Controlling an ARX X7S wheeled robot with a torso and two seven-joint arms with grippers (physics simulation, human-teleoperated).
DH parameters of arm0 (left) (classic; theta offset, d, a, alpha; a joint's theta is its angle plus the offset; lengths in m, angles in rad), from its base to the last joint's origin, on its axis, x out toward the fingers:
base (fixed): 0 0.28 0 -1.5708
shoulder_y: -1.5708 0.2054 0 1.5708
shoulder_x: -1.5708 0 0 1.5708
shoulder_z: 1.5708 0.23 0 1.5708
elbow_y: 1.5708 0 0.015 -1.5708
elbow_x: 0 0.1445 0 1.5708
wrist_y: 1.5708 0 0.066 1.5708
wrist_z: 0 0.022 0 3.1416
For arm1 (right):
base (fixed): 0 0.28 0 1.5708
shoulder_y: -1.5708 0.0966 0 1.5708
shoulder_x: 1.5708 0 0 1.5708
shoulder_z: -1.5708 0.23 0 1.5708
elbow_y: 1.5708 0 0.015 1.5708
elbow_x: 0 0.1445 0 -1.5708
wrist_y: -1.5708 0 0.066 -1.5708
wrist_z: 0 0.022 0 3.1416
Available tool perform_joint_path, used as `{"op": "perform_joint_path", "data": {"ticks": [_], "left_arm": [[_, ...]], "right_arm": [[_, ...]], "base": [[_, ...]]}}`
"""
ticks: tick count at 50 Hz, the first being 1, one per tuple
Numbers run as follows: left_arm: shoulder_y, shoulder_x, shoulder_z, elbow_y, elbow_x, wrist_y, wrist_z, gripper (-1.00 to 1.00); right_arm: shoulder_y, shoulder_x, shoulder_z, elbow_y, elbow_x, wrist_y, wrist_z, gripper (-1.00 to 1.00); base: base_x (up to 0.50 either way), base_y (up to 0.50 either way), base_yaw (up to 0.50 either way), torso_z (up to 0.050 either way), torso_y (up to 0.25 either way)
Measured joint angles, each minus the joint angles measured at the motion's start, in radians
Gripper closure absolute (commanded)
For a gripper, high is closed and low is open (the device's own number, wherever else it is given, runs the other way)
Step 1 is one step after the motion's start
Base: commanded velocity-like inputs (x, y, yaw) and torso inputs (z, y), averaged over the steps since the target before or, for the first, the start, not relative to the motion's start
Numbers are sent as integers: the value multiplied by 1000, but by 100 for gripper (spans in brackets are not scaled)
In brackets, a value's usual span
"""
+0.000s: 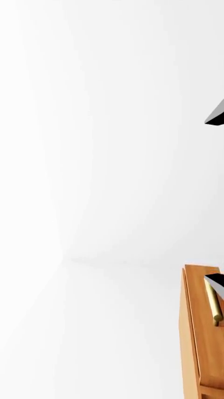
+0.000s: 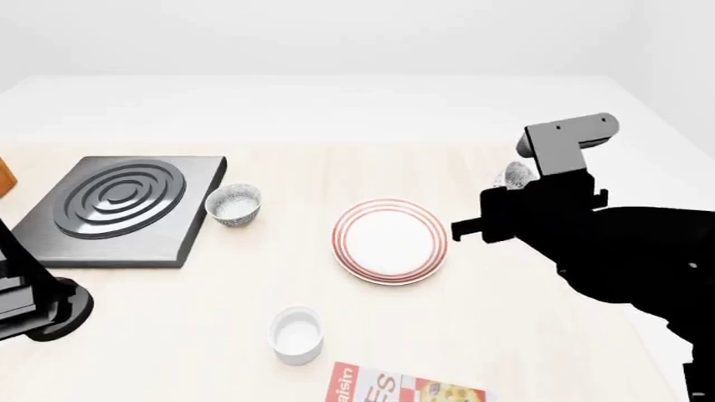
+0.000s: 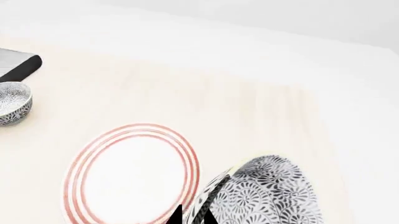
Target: Pick the akita bowl next to the cookies box and place it on the plate.
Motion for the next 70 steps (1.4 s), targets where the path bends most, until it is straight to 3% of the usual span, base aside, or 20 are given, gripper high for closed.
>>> {"op": "perform_joint_path", "data": {"ticks": [24, 33, 43, 55, 62, 70], "left_arm": [[-6, -4, 5, 0, 0, -5, -4, -100], [-9, -5, 9, 1, 1, -7, -5, -100], [-8, -4, 12, 0, 2, -5, -4, -100], [-8, -3, 14, -3, 3, -3, -4, -100], [-1, -3, 7, -4, 1, 2, -3, -100], [-1, -2, 6, -6, 2, 5, -1, -100]], "right_arm": [[236, -228, -272, 269, -248, -199, -243, 100], [283, -317, -435, 450, -442, -380, -324, 100], [345, -465, -561, 819, -604, -637, -410, 100], [419, -557, -862, 1096, -476, -860, -394, 100], [443, -578, -1013, 1148, -414, -894, -375, 100], [466, -589, -1093, 1177, -402, -878, -367, 100]], "base": [[0, 0, 0, 0, 0], [0, 0, 0, 0, 0], [0, 0, 0, 0, 1], [0, 0, 0, 0, 0], [0, 0, 0, 0, 1], [0, 0, 0, 0, 0]]}}
